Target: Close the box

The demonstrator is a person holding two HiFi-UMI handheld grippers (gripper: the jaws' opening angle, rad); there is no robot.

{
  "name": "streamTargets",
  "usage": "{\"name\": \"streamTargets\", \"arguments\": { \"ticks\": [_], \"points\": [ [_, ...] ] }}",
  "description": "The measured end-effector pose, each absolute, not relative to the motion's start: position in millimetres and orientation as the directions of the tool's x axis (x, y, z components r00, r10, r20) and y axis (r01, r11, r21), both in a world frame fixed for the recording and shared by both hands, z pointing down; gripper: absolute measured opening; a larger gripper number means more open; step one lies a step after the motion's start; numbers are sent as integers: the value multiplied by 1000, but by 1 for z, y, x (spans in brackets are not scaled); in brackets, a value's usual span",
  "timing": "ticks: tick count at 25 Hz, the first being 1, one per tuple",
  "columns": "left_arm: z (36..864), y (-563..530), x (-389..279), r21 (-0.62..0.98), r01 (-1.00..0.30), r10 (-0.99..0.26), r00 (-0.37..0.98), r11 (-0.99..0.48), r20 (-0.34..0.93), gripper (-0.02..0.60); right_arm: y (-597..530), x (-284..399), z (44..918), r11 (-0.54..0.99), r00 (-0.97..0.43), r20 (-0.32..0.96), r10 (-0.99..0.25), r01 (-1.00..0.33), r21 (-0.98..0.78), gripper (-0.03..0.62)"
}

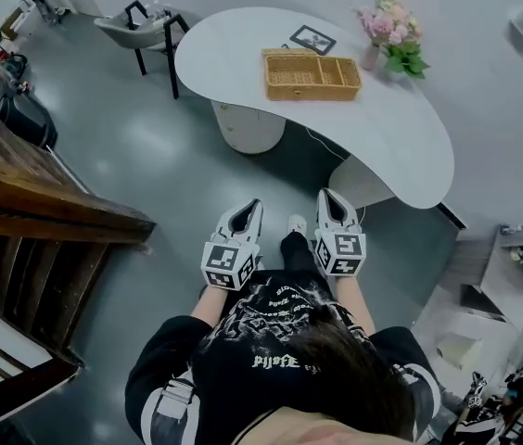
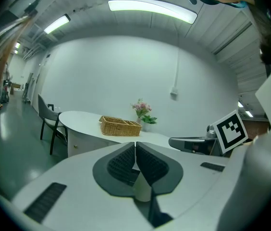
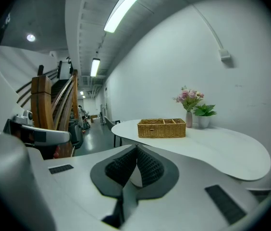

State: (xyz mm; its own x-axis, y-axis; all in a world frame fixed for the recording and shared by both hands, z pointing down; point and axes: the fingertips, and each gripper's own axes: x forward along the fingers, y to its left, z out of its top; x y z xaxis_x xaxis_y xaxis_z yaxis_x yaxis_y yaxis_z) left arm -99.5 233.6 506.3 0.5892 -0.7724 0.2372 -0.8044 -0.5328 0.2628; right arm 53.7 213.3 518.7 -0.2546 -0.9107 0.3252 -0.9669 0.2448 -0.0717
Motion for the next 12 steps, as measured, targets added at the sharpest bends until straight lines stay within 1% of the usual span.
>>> {"name": "streamTargets", "arguments": {
  "ticks": [12],
  "points": [
    [502, 148, -63, 247, -839, -806, 538, -485, 245, 28, 115, 75, 518, 332, -339, 329, -882, -940, -77, 25]
  ]
}}
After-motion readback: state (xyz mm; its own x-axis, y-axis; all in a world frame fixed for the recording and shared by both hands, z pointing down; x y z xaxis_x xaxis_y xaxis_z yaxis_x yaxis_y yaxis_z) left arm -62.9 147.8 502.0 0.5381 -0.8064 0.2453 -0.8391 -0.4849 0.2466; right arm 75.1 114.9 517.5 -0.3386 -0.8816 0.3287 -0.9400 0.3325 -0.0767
